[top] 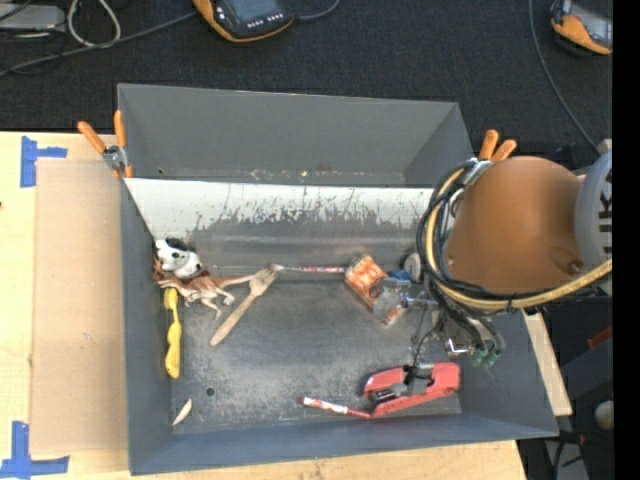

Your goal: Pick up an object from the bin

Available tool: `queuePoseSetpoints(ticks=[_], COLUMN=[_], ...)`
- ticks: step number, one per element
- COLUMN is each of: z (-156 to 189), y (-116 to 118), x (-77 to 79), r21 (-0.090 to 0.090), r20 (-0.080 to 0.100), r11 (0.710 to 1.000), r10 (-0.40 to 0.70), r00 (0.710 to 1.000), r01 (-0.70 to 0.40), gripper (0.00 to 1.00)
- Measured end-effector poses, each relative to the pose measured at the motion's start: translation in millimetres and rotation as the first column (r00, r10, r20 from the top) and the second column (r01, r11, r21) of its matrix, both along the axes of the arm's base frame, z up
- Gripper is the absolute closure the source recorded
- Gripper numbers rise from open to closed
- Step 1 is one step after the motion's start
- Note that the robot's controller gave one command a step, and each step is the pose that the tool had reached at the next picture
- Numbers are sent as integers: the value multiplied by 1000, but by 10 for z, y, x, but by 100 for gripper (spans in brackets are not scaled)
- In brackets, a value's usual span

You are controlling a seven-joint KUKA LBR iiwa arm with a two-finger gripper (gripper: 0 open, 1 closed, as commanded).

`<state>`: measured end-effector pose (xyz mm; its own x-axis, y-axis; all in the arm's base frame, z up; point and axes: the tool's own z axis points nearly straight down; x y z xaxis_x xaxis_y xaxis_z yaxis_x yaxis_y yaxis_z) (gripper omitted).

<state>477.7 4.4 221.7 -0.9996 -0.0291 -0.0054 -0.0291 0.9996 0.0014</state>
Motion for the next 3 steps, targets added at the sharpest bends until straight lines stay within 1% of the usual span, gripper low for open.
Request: queuePoseSetpoints(ticks=[1,2,3], z=[-276,-986,-1257], y=[-282,-813,-677], x=[-27,129,10], r21=[-1,-2,-4], r20=[6,1,11], r11=[977,975,965], r10=[212,220,261], r00=[977,975,965], r01=[-212,-220,-261], gripper=[0,0,0])
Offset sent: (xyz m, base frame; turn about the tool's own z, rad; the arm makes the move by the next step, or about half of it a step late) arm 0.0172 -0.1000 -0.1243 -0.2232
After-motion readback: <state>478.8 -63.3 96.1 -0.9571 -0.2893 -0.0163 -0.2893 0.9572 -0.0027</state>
